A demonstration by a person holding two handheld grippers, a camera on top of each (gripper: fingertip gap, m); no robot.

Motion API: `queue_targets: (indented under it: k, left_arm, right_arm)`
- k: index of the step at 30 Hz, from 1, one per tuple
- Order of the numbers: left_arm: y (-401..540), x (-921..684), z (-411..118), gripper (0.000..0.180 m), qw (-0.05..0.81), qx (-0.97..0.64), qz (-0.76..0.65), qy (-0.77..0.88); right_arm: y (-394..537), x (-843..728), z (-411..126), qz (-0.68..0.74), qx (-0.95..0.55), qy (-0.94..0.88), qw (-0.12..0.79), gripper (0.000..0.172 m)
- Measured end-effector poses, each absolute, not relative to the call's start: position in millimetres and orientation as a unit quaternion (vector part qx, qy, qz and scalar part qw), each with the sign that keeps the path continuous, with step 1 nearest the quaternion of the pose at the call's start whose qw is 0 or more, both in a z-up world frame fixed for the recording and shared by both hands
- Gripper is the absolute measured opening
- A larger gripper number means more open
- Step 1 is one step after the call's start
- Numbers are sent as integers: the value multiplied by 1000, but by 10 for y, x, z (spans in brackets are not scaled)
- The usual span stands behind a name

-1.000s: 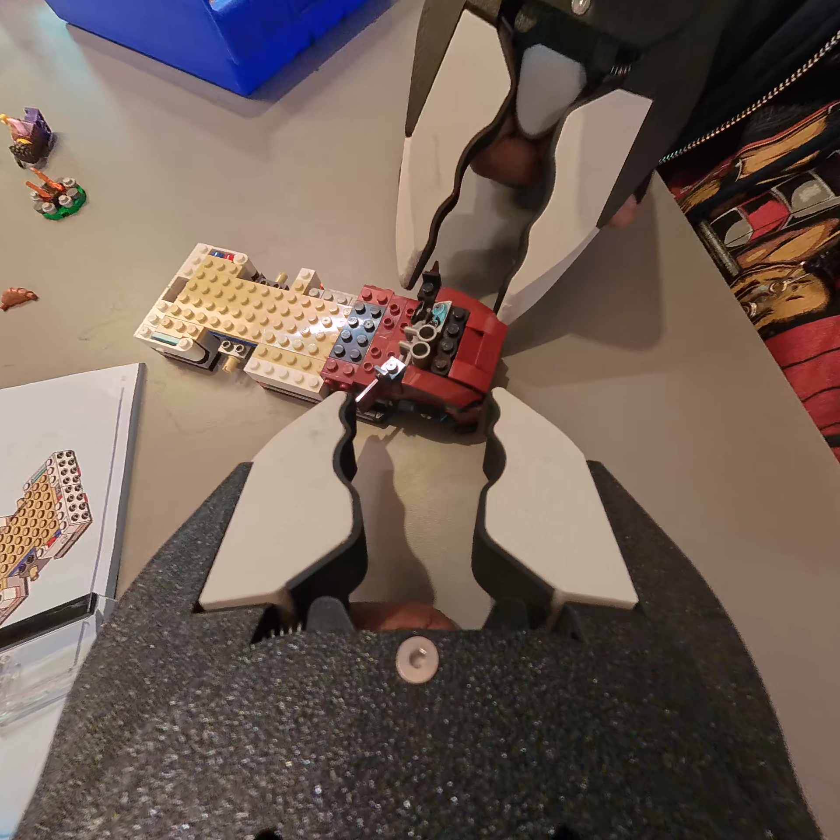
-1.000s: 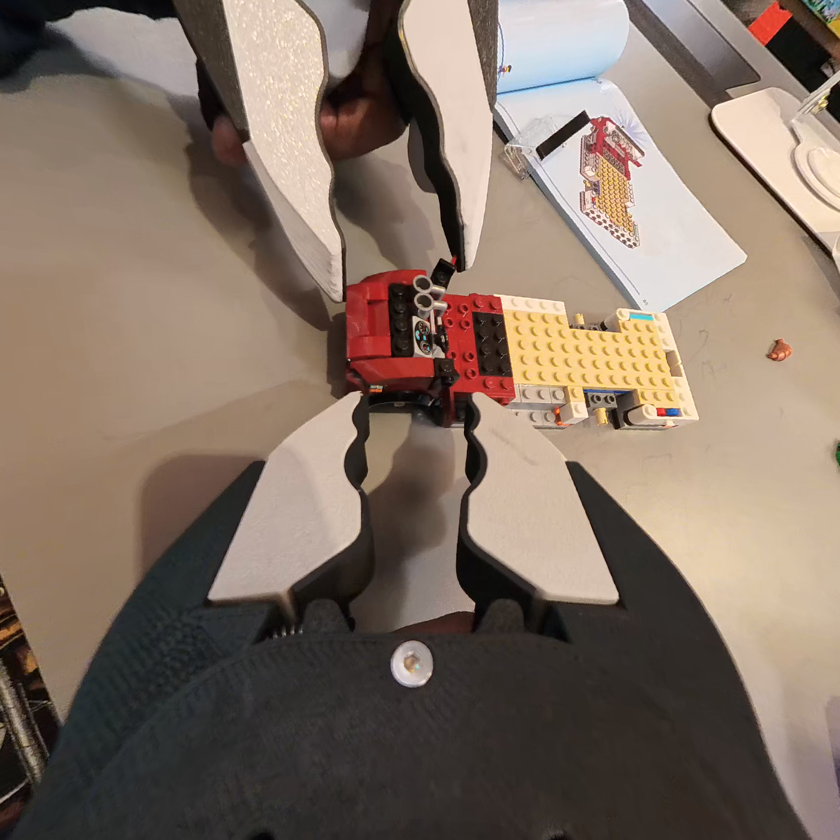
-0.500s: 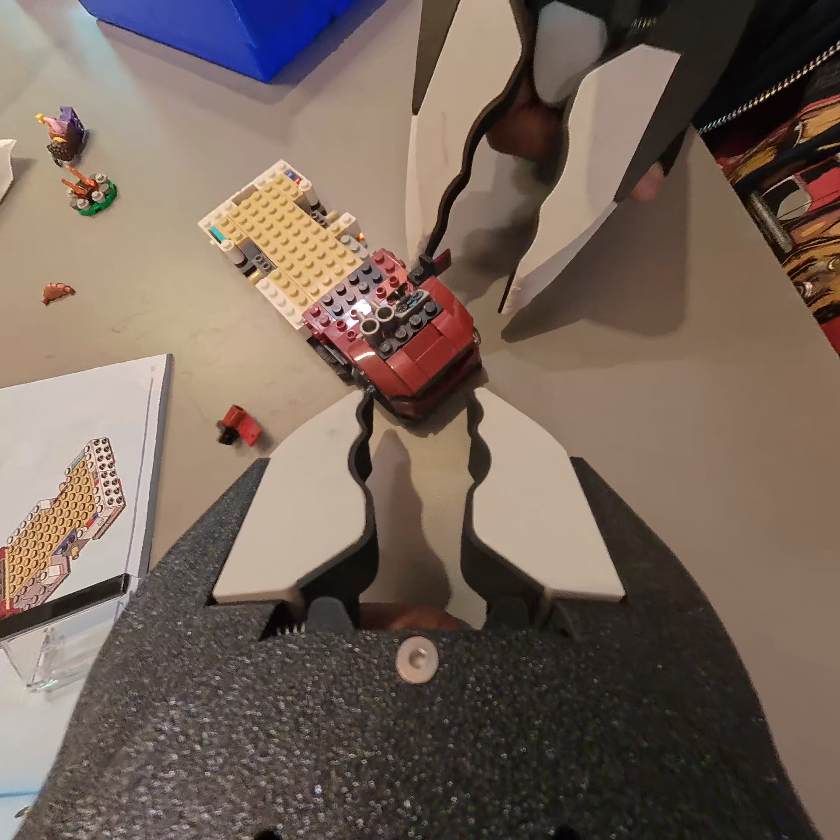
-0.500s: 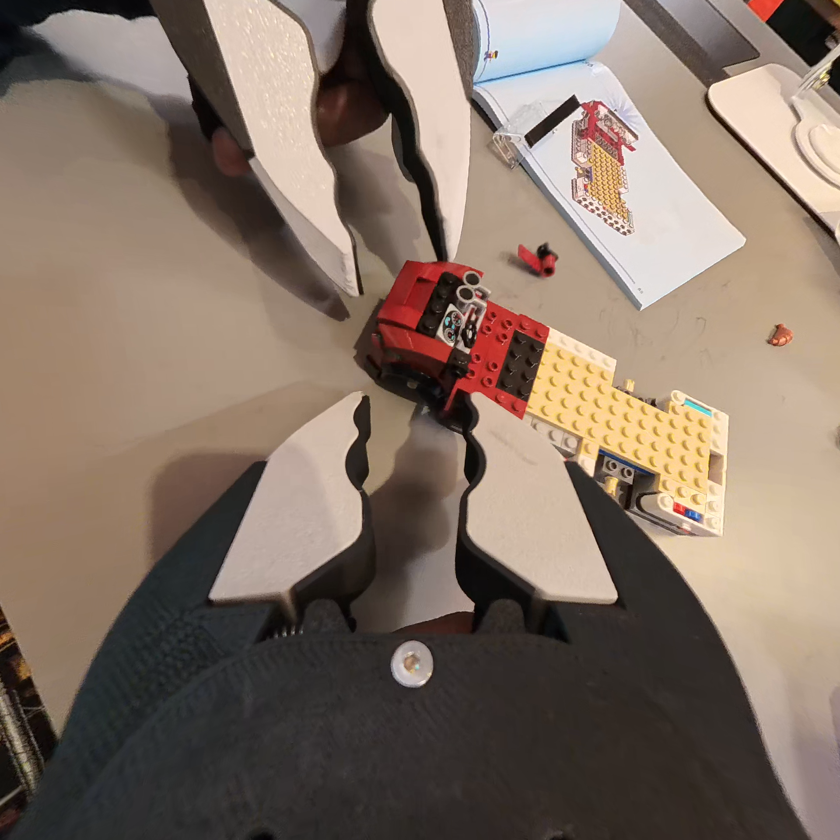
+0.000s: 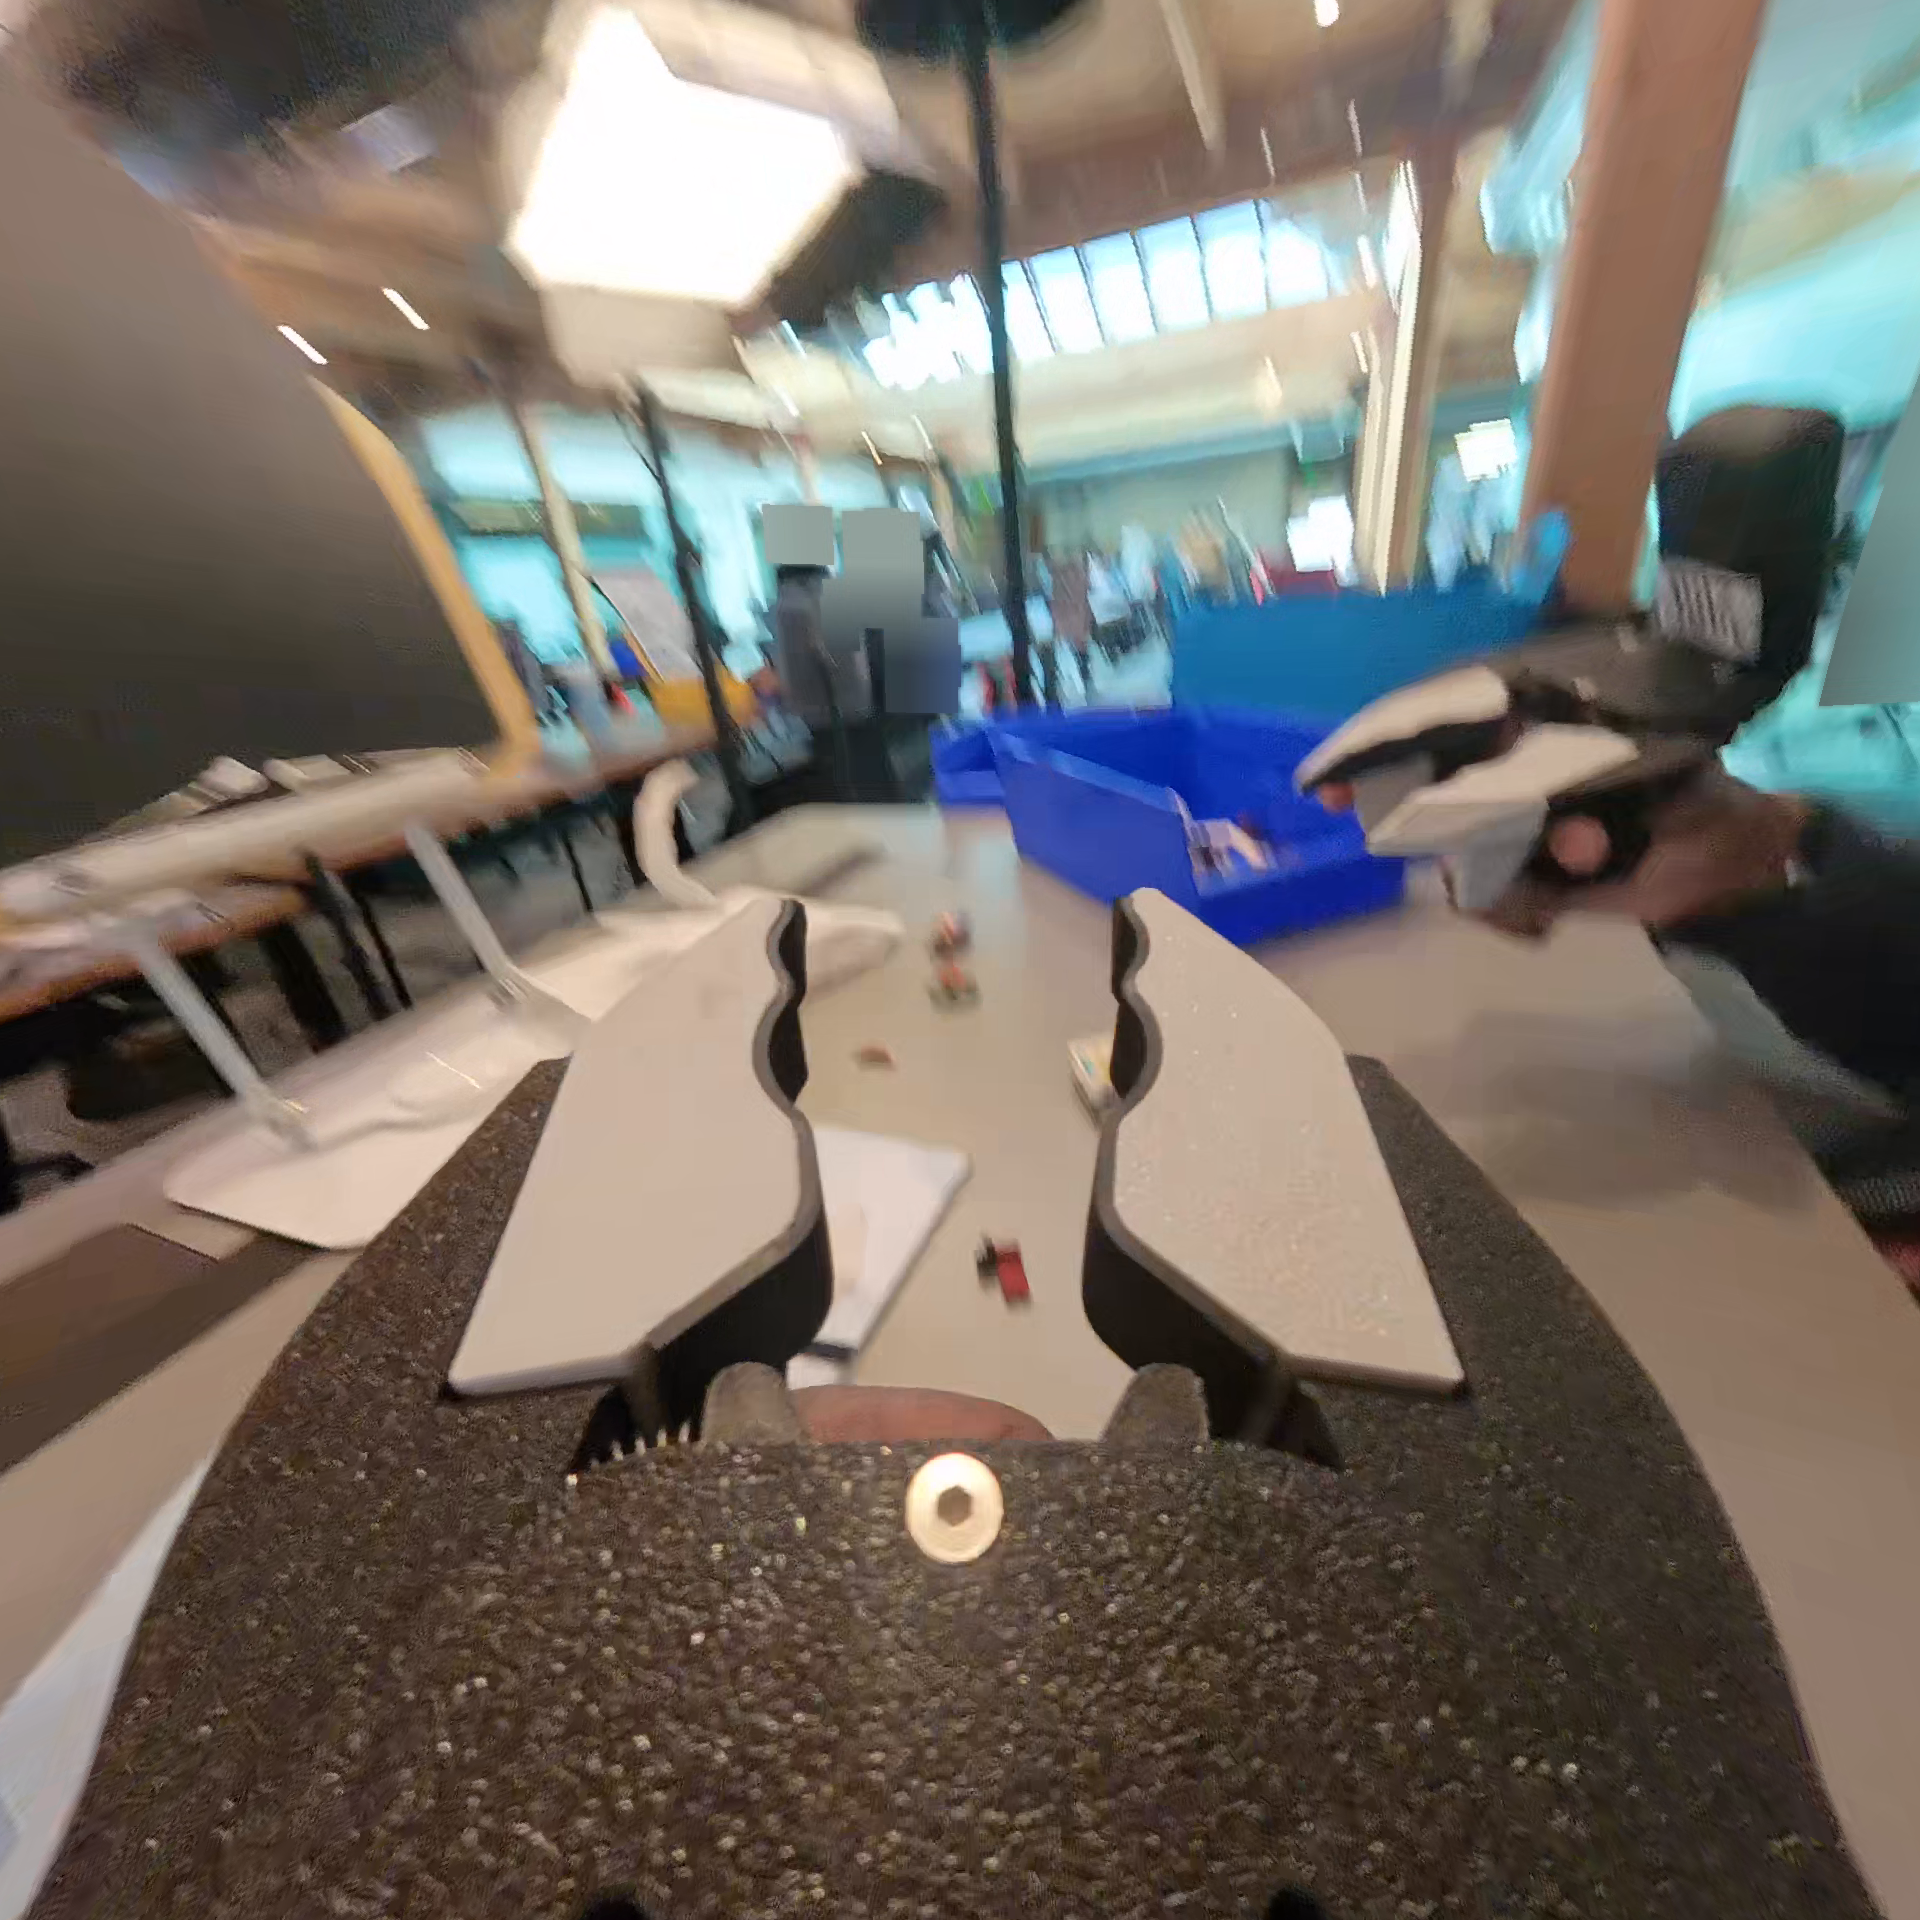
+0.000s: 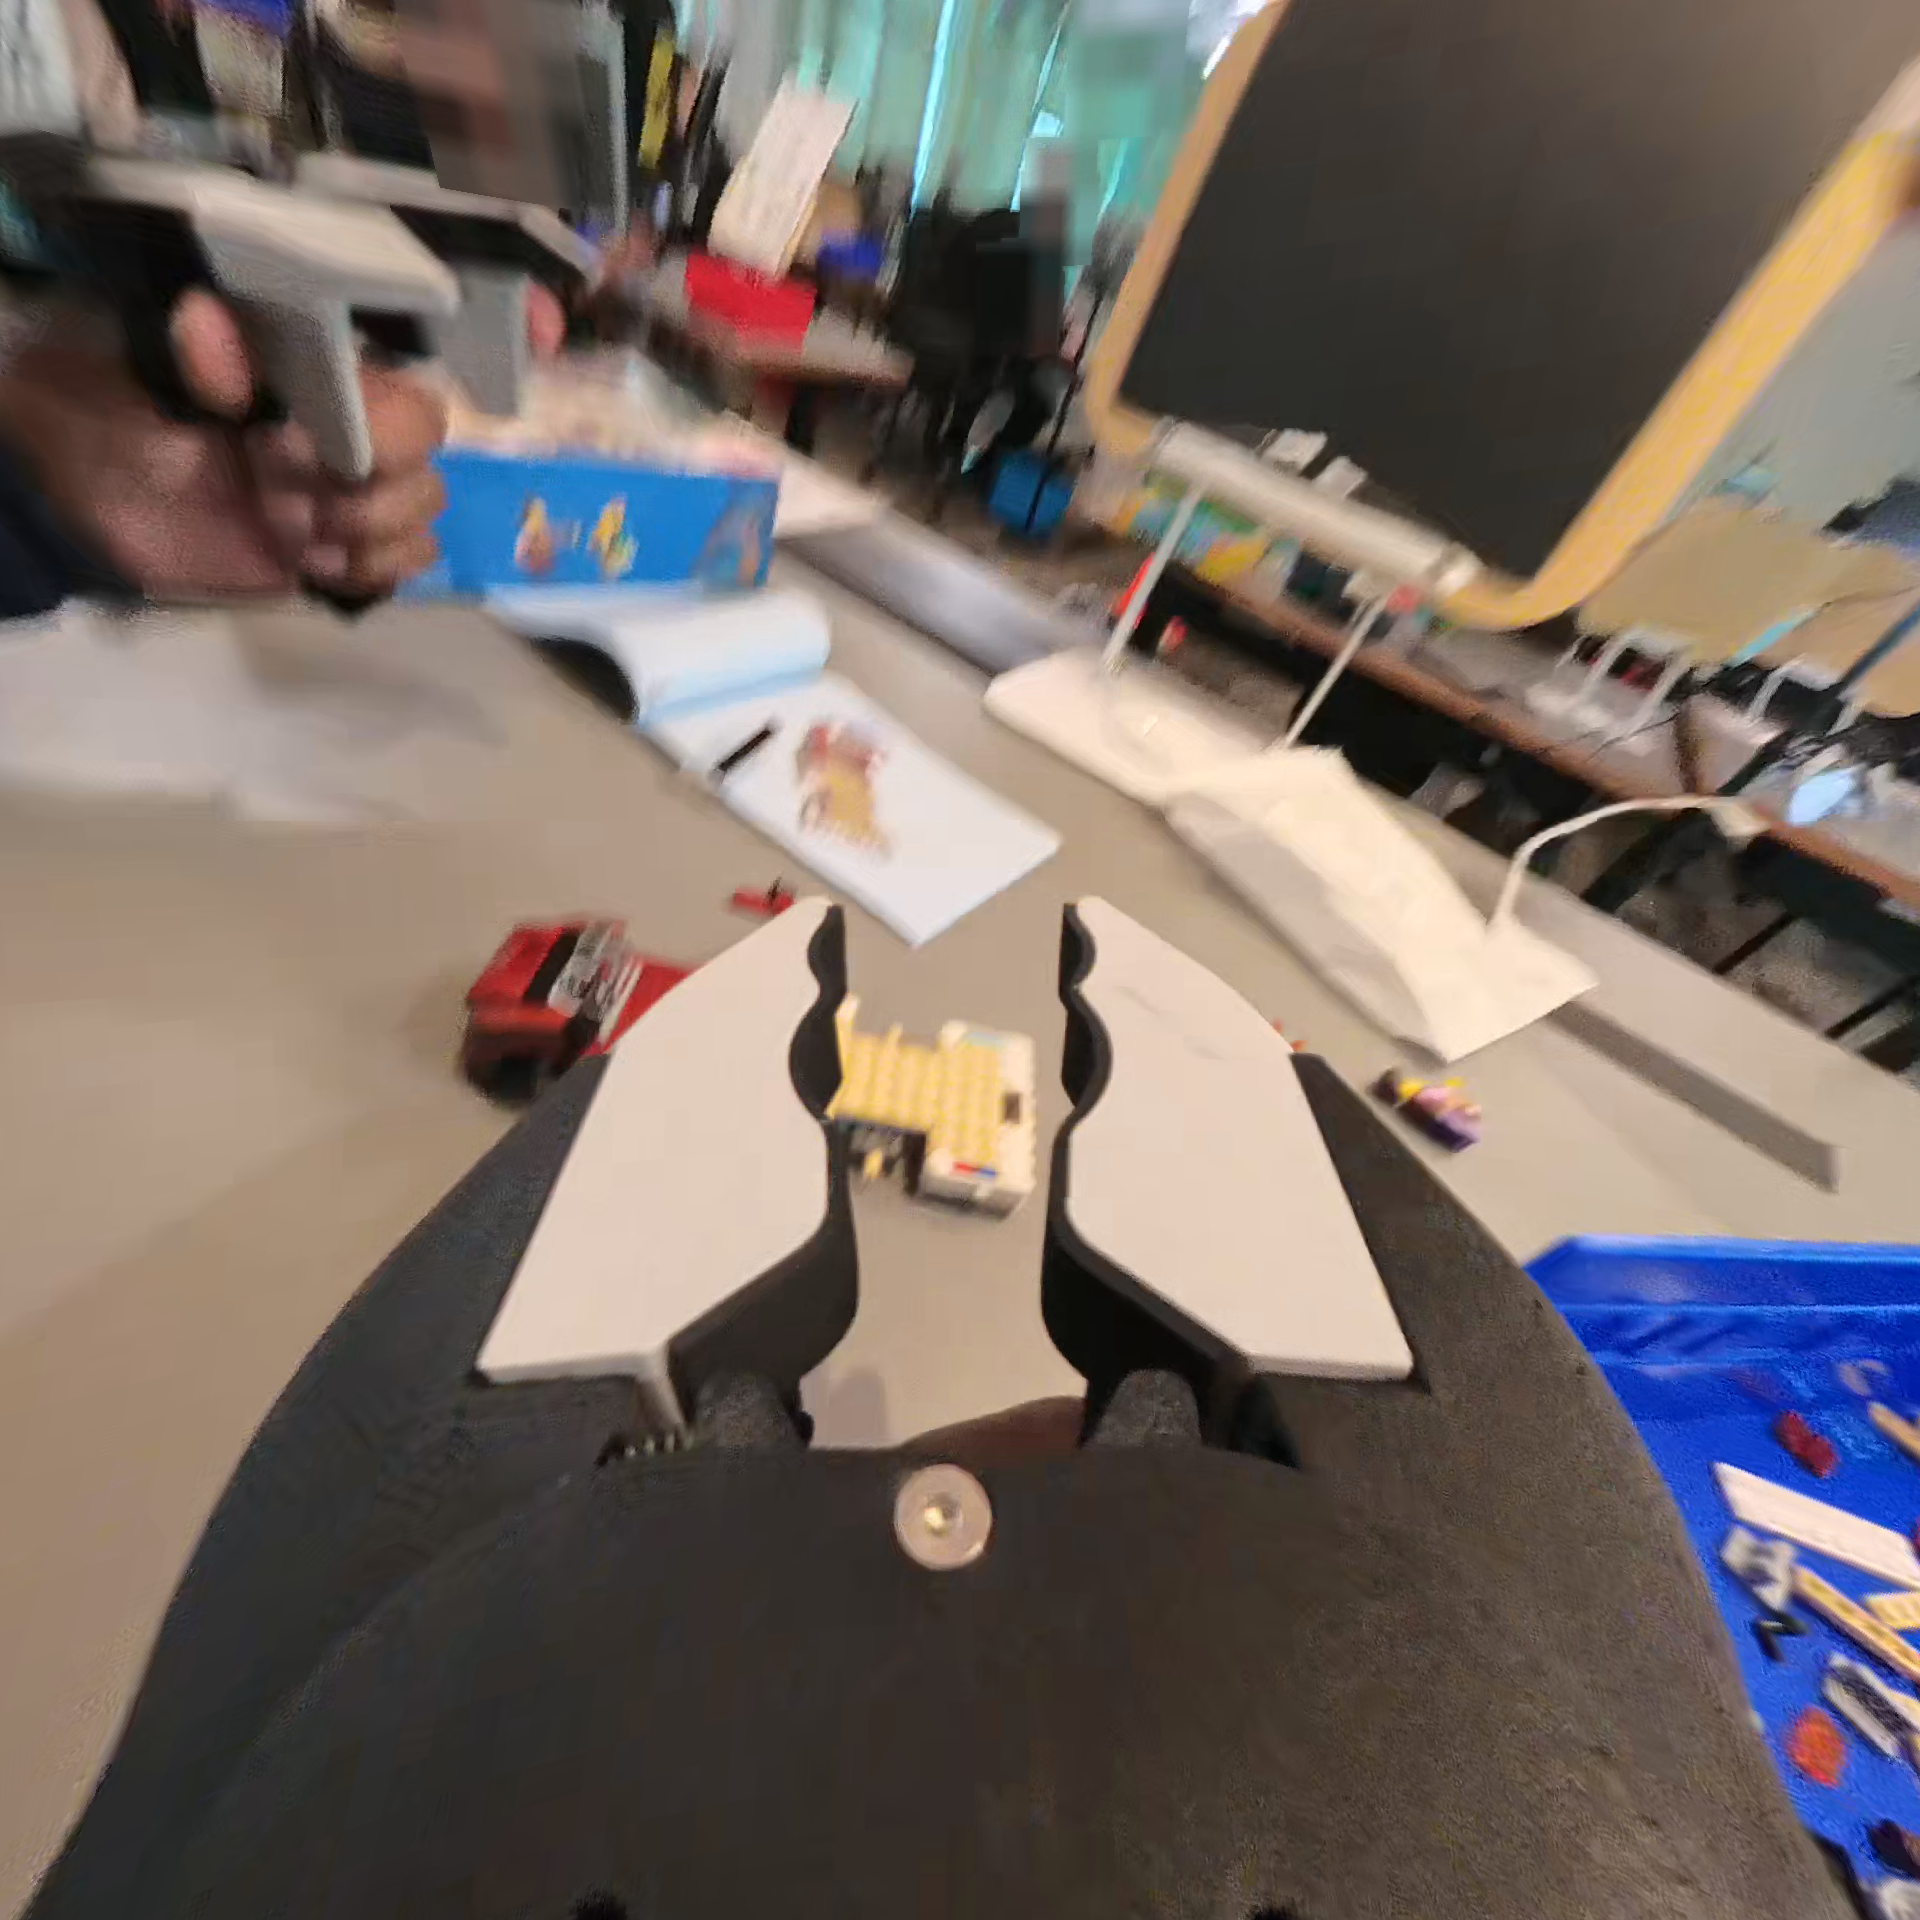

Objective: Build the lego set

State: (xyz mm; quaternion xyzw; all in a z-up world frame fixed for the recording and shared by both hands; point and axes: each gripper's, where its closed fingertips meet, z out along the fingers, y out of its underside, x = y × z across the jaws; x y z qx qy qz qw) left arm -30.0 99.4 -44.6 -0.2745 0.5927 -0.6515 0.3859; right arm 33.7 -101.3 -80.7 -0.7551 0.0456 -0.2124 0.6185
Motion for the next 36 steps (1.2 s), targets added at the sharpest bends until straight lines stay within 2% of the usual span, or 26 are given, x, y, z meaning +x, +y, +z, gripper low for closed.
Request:
queue_targets:
  k: [2, 4, 10, 15, 20, 22, 25, 29, 36]
  left_arm:
    - [1196, -408, -190, 54, 414, -276, -690, 526]
    - [1301, -432, -147, 54, 423, -287, -697, 503]
    - [958, -50, -986, 57, 370, -336, -553, 667]
    - [780, 100, -1319, 57, 350, -347, -504, 709]
    - [727, 131, -1485, 57, 347, -348, -484, 724]
    - [714, 130, -1536, 57, 342, -349, -479, 729]
    - [695, 135, -1562, 57, 340, -348, -477, 732]
    - [672, 134, -1573, 57, 338, -348, -477, 733]
    - [633, 103, -1610, 57, 324, -346, -473, 743]
  right_arm:
    - [-1194, 406, -496, -218, -712, 68, 664, 38]
    - [-1277, 410, -385, -213, -698, 68, 680, 35]
    - [-972, 263, -1023, -159, -774, 69, 609, 38]
    - [-553, -160, -1492, -112, -829, 26, 547, 43]
    - [-209, -412, -1806, -83, -871, 6, 483, 68]
    - [-139, -471, -1877, -78, -881, 2, 467, 73]
    - [-95, -461, -2023, -99, -895, -3, 435, 69]
    - [-132, -387, -2097, -143, -898, -30, 416, 48]
    - [-535, -520, -2103, -90, -897, -158, 402, 48]
